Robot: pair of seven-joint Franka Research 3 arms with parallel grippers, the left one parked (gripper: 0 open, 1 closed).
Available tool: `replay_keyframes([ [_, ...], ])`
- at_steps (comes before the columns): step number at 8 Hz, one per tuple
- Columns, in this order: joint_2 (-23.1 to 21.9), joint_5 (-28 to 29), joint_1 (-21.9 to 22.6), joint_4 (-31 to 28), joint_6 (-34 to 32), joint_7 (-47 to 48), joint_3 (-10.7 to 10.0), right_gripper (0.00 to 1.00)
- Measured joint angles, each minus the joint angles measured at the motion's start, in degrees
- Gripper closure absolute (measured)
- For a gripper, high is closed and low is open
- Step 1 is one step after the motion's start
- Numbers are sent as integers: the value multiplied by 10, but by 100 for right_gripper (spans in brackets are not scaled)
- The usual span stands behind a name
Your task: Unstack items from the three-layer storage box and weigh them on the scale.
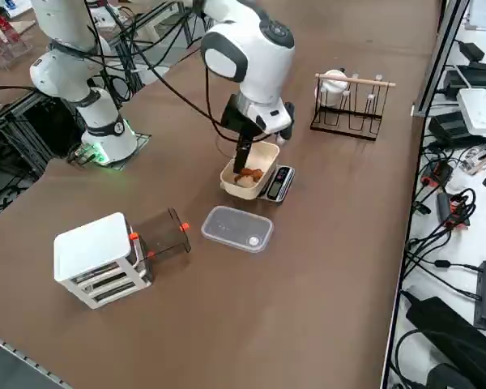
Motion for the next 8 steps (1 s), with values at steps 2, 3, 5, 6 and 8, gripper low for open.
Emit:
replay_keyframes([
  [2,-18,-53,-20,-5,-18,-36,-3,8],
  [3,-21,-83,-35,-20,-14,-79,-4,19],
  [5,-23,-130,-48,-75,46,-164,-4,63],
  [6,-23,-135,-64,-111,100,-208,-4,85],
  [8,-22,-138,-97,-173,182,-256,-5,98],
])
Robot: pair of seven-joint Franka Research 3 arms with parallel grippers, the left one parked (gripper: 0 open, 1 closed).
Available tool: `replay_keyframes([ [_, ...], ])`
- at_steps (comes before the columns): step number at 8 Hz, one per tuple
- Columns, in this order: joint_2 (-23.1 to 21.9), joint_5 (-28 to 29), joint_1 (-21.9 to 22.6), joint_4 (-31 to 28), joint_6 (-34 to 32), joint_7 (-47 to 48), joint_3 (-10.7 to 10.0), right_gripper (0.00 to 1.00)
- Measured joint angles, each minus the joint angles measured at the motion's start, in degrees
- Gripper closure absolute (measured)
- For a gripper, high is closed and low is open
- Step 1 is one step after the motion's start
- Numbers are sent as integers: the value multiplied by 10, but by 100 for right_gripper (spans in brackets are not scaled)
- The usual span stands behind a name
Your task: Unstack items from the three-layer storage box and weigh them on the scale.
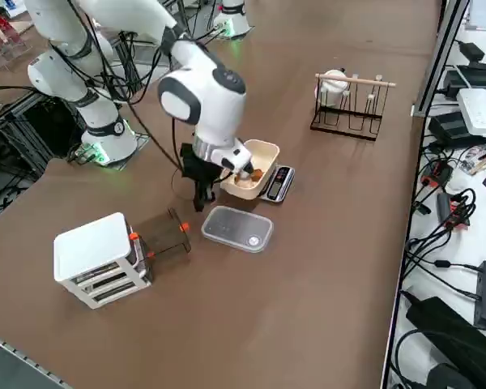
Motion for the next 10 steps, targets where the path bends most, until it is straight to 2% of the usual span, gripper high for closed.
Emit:
replay_keyframes([
  [2,0,-6,-11,-18,5,-10,0,98],
  [7,-1,-96,-66,-24,17,-16,0,98],
  [10,-1,-104,-97,-25,20,-18,0,98],
])
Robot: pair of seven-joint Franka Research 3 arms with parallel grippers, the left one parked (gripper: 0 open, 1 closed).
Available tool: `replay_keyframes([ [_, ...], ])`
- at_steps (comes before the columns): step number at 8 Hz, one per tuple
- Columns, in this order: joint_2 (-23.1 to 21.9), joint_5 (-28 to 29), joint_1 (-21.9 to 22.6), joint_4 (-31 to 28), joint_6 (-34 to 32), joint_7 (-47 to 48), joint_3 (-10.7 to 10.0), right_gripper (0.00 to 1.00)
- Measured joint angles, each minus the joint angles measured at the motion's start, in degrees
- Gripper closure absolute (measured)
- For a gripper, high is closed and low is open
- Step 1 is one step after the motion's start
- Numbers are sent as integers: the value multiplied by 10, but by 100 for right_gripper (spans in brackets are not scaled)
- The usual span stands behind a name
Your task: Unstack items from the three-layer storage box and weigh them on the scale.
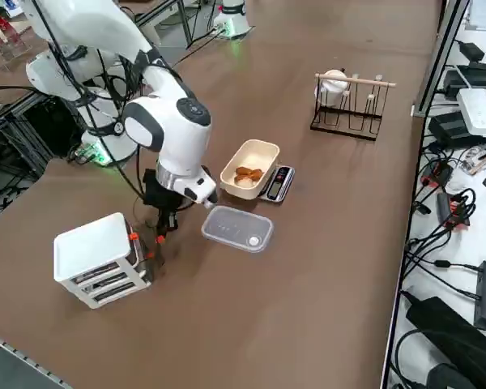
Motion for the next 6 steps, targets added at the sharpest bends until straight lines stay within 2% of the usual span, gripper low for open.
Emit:
replay_keyframes([
  [3,2,-9,-31,-4,-4,-2,0,98],
  [6,3,-14,-41,-5,-9,-3,0,98],
])
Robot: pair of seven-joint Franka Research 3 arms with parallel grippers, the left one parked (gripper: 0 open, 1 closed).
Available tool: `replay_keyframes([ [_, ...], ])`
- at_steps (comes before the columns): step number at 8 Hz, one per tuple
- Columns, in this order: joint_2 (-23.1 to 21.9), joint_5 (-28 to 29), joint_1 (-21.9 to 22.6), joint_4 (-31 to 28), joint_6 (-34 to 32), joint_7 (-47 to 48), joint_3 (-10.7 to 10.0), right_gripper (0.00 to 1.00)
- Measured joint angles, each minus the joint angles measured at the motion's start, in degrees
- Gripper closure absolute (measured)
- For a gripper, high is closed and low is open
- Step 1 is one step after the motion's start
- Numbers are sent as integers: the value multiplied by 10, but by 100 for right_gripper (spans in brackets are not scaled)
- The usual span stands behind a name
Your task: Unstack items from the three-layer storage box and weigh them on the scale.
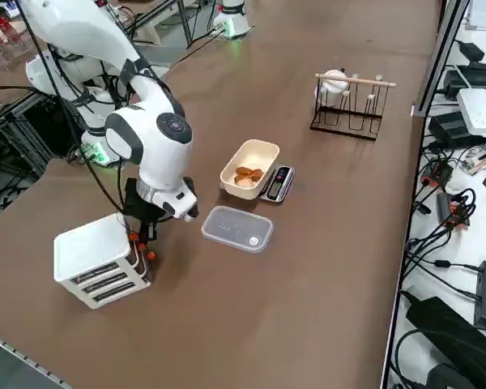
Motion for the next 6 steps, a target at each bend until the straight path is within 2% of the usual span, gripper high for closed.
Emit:
replay_keyframes([
  [4,-1,0,-1,1,-1,0,2,97],
  [6,-4,22,-1,21,-20,1,15,89],
])
